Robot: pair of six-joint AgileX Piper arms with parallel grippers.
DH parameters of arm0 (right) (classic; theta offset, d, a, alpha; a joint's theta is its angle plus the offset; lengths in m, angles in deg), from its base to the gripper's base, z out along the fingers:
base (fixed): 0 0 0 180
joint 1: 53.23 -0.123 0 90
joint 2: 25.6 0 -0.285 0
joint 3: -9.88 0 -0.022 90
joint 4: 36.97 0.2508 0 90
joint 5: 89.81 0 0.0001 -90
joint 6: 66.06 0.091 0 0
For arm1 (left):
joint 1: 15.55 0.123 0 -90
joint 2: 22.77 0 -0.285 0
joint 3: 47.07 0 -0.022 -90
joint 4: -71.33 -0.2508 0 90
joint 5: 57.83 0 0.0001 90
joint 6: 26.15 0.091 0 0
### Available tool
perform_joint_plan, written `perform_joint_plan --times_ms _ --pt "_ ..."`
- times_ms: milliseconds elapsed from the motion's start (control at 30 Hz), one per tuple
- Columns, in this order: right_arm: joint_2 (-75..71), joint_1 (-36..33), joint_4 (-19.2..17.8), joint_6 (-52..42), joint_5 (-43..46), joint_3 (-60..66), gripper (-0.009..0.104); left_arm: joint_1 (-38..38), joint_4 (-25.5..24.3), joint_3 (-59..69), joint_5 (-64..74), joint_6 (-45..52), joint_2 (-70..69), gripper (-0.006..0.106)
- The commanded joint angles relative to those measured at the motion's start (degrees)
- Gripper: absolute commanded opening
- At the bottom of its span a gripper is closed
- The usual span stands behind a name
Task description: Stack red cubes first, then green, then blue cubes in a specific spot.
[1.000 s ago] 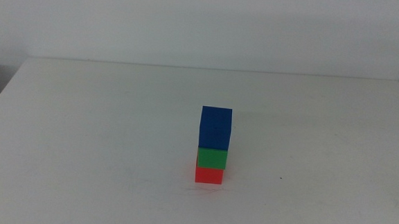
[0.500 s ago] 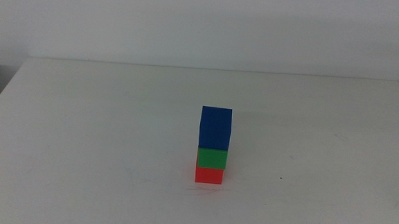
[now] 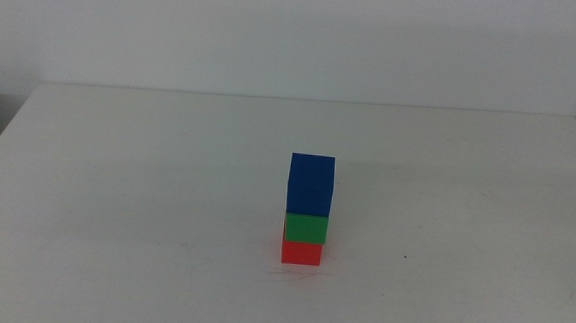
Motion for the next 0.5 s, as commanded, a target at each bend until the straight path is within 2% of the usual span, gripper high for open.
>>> perform_joint_plan --times_ms 0,200,467 --pt "-5.14 0.37 -0.63 -0.53 5.09 5.12 0.080 0.57 0.66 3.39 -5.39 -0.58 -3.91 0.094" --pt "-18.97 0.37 -0.63 -0.53 5.09 19.98 0.080 5.89 0.78 14.36 -5.21 -0.58 -16.29 0.094" --pt "-27.49 0.75 -0.63 -0.53 3.63 28.40 0.080 7.23 0.78 24.35 -5.37 -0.58 -23.29 0.094"
